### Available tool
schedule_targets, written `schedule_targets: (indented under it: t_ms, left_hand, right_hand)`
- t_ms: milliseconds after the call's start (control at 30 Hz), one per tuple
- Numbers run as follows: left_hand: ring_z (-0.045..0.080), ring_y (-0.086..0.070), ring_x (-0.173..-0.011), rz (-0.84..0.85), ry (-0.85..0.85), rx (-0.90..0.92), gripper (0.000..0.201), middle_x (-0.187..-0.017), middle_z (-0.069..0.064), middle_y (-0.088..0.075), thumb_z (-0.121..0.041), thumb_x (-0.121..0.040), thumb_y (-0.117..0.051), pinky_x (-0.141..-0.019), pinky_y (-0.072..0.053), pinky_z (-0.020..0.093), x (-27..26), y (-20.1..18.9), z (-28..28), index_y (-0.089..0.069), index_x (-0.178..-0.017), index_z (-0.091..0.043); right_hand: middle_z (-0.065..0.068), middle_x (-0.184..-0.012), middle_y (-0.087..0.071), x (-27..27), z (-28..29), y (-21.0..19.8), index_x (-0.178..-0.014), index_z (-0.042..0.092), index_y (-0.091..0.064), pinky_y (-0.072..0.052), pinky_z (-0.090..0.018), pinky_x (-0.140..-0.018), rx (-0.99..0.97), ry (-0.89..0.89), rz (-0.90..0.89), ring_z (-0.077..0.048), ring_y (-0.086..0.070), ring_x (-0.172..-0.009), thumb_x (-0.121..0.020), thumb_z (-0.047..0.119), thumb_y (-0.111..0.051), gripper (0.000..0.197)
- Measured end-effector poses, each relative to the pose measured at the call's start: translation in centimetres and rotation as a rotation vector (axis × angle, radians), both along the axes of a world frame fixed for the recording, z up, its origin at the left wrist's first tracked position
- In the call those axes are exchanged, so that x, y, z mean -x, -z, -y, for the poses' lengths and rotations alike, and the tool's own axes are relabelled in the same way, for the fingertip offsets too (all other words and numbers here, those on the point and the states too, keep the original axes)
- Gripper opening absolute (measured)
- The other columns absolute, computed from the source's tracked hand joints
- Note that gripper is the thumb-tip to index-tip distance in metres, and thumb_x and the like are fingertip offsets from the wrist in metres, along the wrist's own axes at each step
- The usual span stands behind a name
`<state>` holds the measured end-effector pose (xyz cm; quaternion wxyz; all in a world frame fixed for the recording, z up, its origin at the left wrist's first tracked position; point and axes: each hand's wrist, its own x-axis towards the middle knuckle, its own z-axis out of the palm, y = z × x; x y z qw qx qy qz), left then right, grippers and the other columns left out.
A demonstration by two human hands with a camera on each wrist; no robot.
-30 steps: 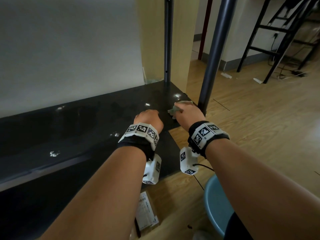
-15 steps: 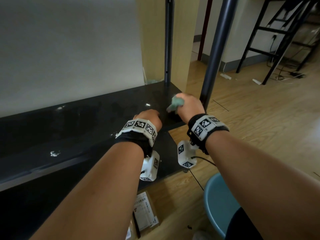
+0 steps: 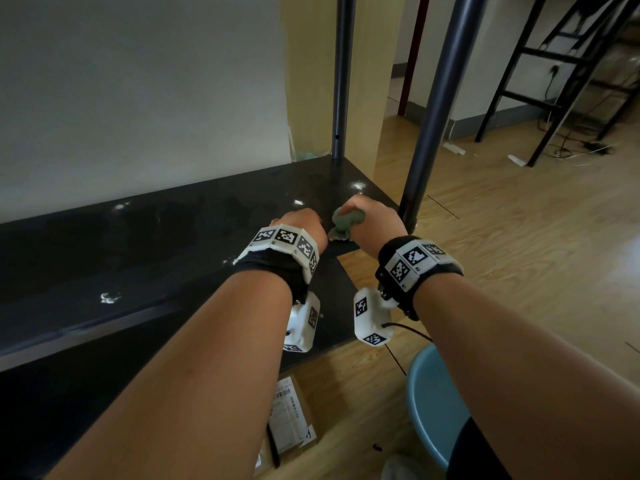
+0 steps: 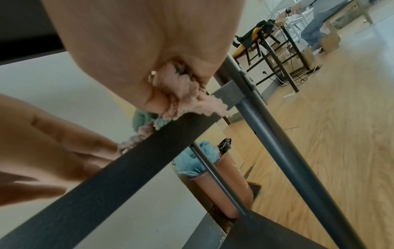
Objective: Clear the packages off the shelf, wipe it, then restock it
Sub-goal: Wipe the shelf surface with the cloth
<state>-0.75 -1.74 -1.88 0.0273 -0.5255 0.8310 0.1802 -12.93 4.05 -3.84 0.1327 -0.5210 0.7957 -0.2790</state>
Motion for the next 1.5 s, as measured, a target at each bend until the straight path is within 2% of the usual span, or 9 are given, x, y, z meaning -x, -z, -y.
schedule_targets:
  t_ms: [100,267,433,567,867,1100,1200,1267,1500]
  left_hand:
    - [0.030,-0.062,-0.106,0.009,-0.005,0.010,0.038,-0.121,0.007,-0.064,-0.020,-0.086,-0.050,-0.091,-0.052,0.040,0.2,0.1,0.2,-0.063,-0.121,-0.024]
    - [0.029,-0.060,-0.112,0.032,0.000,-0.011,0.039,-0.127,0.008,-0.060,-0.019,-0.089,-0.050,-0.095,-0.050,0.039,0.4,0.1,0.7,-0.060,-0.127,-0.023]
    - [0.030,-0.053,-0.120,0.097,0.052,-0.037,0.044,-0.135,0.007,-0.055,-0.020,-0.089,-0.047,-0.101,-0.046,0.041,0.5,0.6,1.4,-0.055,-0.132,-0.024]
    - [0.028,-0.056,-0.116,0.087,0.056,-0.011,0.038,-0.129,0.006,-0.059,-0.019,-0.092,-0.048,-0.104,-0.041,0.041,0.3,0.2,1.6,-0.059,-0.127,-0.023]
    - [0.024,-0.049,-0.127,0.071,0.041,0.048,0.047,-0.136,0.006,-0.054,-0.018,-0.090,-0.050,-0.119,-0.015,0.047,0.6,-0.9,2.2,-0.049,-0.137,-0.017]
    - [0.027,-0.060,-0.109,0.047,0.069,0.016,0.029,-0.119,0.010,-0.063,-0.021,-0.090,-0.056,-0.097,-0.047,0.038,2.1,-0.5,3.3,-0.064,-0.118,-0.015]
    - [0.025,-0.064,-0.103,0.016,0.069,0.000,0.033,-0.116,0.006,-0.066,-0.028,-0.085,-0.067,-0.083,-0.051,0.033,2.0,0.1,4.5,-0.067,-0.117,-0.017]
    - [0.025,-0.063,-0.106,0.026,0.072,0.003,0.039,-0.117,0.005,-0.066,-0.031,-0.083,-0.070,-0.084,-0.050,0.032,1.9,0.2,5.0,-0.066,-0.119,-0.018]
    - [0.025,-0.065,-0.099,0.004,0.067,0.039,0.037,-0.110,0.004,-0.069,-0.031,-0.077,-0.074,-0.080,-0.053,0.031,2.3,0.5,5.5,-0.070,-0.112,-0.018]
  right_hand:
    - [0.000,-0.099,-0.064,-0.3,-0.6,-0.3,-0.095,0.028,-0.065,-0.050,-0.030,-0.078,0.023,-0.013,0.014,-0.020,-0.061,-0.091,-0.084,0.003,-0.049,0.031]
    - [-0.006,-0.116,-0.061,0.9,0.7,-2.0,-0.119,0.021,-0.058,-0.050,-0.035,-0.090,-0.034,0.047,-0.077,-0.024,-0.058,-0.109,-0.088,0.009,-0.055,0.033]
    - [-0.016,-0.138,-0.044,0.7,3.0,-2.4,-0.137,0.002,-0.042,-0.043,-0.042,-0.104,-0.361,0.122,-0.227,-0.033,-0.045,-0.128,-0.095,0.016,-0.049,0.045]
    - [-0.014,-0.131,-0.054,0.6,3.2,-2.0,-0.129,0.006,-0.053,-0.045,-0.039,-0.100,-0.336,0.114,-0.159,-0.031,-0.052,-0.121,-0.096,0.029,-0.046,0.041]
    - [-0.007,-0.104,-0.064,1.5,2.7,-2.6,-0.115,0.015,-0.063,-0.056,-0.039,-0.086,-0.119,0.114,0.027,-0.026,-0.065,-0.098,-0.089,0.009,-0.052,0.029]
    - [-0.013,-0.130,-0.052,4.0,7.6,-3.2,-0.134,0.011,-0.047,-0.046,-0.035,-0.097,-0.118,0.336,0.036,-0.028,-0.054,-0.119,-0.091,0.016,-0.059,0.045]
    - [-0.014,-0.125,-0.058,4.3,9.1,-2.3,-0.126,0.003,-0.053,-0.048,-0.031,-0.086,-0.271,0.407,-0.014,-0.026,-0.058,-0.115,-0.091,0.022,-0.063,0.041]
    - [-0.014,-0.122,-0.061,4.6,9.9,-2.0,-0.122,0.000,-0.056,-0.047,-0.032,-0.082,-0.357,0.367,-0.051,-0.027,-0.059,-0.114,-0.095,0.020,-0.057,0.034]
    - [-0.017,-0.141,-0.048,4.8,10.1,-3.3,-0.139,0.001,-0.045,-0.040,-0.039,-0.107,-0.450,0.067,-0.037,-0.031,-0.048,-0.129,-0.097,0.035,-0.052,0.054]
